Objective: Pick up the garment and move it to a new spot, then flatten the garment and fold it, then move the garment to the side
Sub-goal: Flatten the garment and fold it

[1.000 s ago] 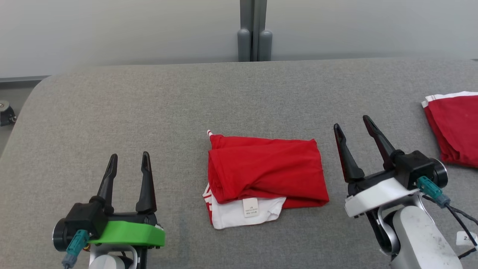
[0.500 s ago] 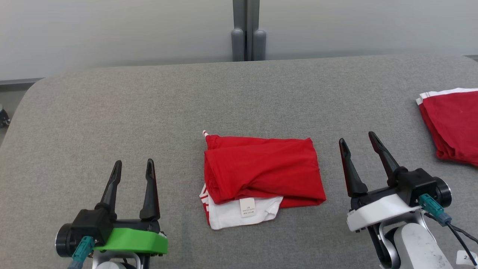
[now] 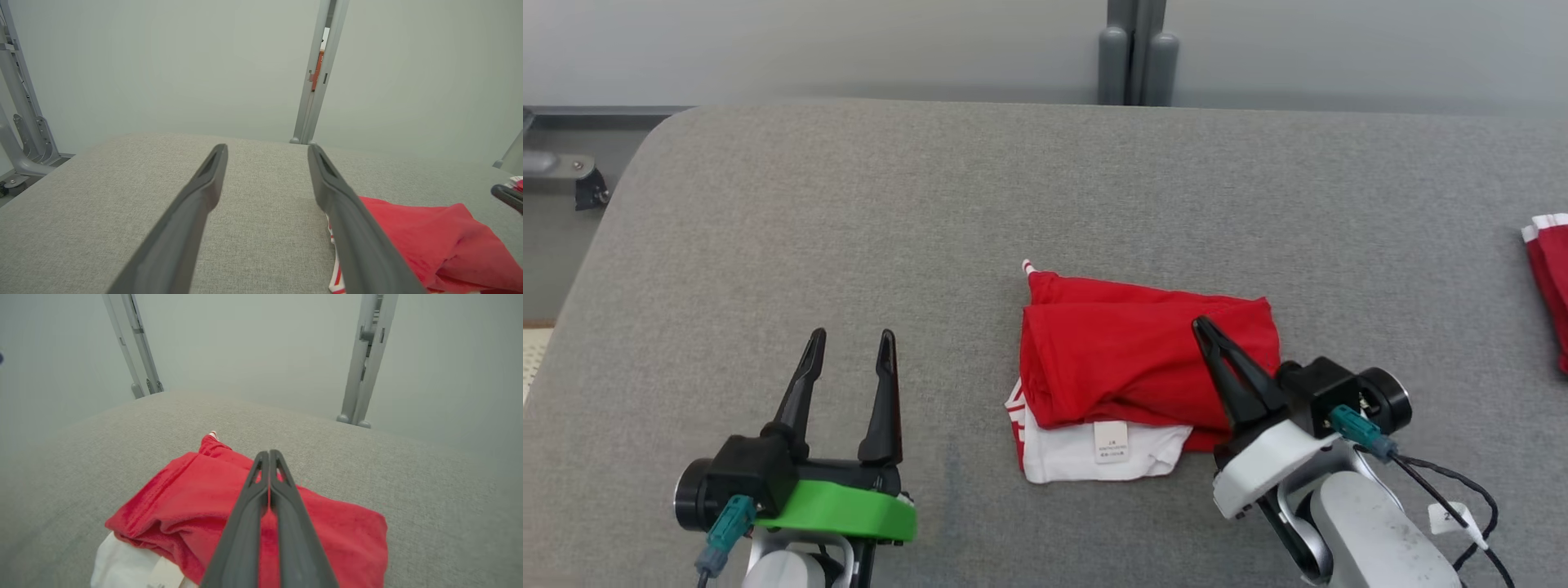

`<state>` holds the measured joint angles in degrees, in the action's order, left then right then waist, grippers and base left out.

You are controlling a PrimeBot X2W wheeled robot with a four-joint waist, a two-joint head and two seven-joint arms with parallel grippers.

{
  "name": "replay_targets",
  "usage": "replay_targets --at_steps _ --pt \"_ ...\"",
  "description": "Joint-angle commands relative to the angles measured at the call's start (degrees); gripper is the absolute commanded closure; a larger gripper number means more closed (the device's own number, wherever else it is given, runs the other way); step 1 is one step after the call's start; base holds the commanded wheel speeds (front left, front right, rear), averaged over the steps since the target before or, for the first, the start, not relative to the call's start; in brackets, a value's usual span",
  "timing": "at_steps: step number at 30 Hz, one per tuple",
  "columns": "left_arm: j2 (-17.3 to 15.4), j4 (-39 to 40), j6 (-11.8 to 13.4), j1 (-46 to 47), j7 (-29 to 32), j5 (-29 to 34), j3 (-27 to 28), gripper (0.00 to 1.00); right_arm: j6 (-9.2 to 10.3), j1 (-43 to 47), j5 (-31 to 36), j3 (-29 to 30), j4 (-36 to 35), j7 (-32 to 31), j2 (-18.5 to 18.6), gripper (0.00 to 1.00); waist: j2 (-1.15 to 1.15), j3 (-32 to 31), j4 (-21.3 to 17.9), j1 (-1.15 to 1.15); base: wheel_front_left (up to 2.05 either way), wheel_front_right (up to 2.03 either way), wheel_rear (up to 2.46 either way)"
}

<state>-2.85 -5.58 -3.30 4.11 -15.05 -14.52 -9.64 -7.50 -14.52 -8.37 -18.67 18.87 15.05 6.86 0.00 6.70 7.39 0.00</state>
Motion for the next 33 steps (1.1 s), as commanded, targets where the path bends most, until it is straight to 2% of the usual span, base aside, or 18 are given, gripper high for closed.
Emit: replay_targets --at_steps 1,10,13,18,25,33 --pt "-0.11 0.02 -0.22 1.23 -0.15 -0.45 -0.31 0.0 0.05 -1.54 -0.19 -0.97 2.18 0.15 0.52 1.0 0.0 1.61 3.39 0.0 0.0 0.0 0.0" --pt "-0.11 -0.24 -0.31 1.98 -0.15 -0.62 -1.17 0.0 0.05 -6.31 -1.53 -3.34 17.65 0.16 -0.1 1.0 0.0 2.7 8.67 0.0 0.0 0.0 0.0" --pt "-0.11 -0.31 -0.17 1.63 -0.15 -0.73 -1.09 0.0 0.05 -6.95 -2.24 -3.93 21.45 0.15 -0.72 1.0 0.0 2.69 9.12 0.0 0.0 0.0 0.0" --pt "-0.11 -0.48 0.14 1.09 -0.15 -0.72 -0.87 0.0 0.05 -7.65 -3.98 -5.25 23.76 0.15 -1.47 1.0 0.0 2.23 8.12 0.0 0.0 0.0 0.0" --pt "-0.11 -0.05 0.19 1.28 -0.15 -0.68 -0.26 0.0 0.05 -8.47 -5.58 -4.64 19.72 0.15 -1.46 1.0 0.0 0.84 4.24 0.0 0.0 0.0 0.0" --pt "-0.11 0.27 0.4 0.63 -0.15 -0.08 1.2 0.0 0.05 -5.43 -5.7 0.85 8.44 0.15 -0.41 1.0 0.0 -0.44 -1.28 0.0 0.0 0.0 0.0"
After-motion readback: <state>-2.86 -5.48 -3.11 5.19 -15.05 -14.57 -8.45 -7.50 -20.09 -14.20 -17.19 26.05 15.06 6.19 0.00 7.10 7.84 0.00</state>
